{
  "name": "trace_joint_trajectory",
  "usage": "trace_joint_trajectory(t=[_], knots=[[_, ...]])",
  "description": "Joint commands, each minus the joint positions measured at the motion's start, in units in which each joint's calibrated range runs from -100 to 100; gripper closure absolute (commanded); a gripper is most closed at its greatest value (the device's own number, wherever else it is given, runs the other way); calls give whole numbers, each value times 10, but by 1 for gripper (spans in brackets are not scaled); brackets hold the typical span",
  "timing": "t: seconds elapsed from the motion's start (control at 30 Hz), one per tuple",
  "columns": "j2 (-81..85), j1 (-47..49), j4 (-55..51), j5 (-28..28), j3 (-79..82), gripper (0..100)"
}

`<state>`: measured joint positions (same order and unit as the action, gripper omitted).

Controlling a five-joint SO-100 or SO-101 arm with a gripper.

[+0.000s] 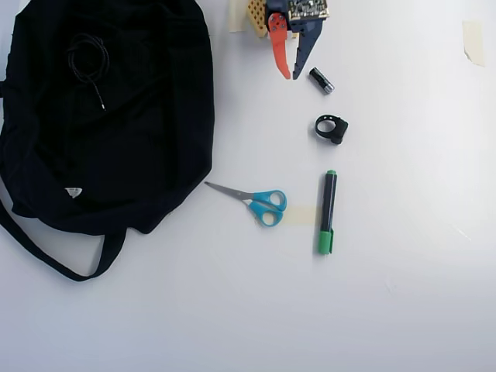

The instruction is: Put the cable into the black bag

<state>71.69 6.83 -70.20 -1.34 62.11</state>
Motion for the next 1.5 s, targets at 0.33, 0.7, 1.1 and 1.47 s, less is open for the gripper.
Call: trace_joint_trajectory(t=[0.33, 0.7, 1.1, 1.47], knots=[[188, 28, 83, -4, 327, 98], [249, 41, 32, -4, 374, 98], [248, 40, 26, -4, 374, 98], [248, 40, 26, -4, 374, 98]])
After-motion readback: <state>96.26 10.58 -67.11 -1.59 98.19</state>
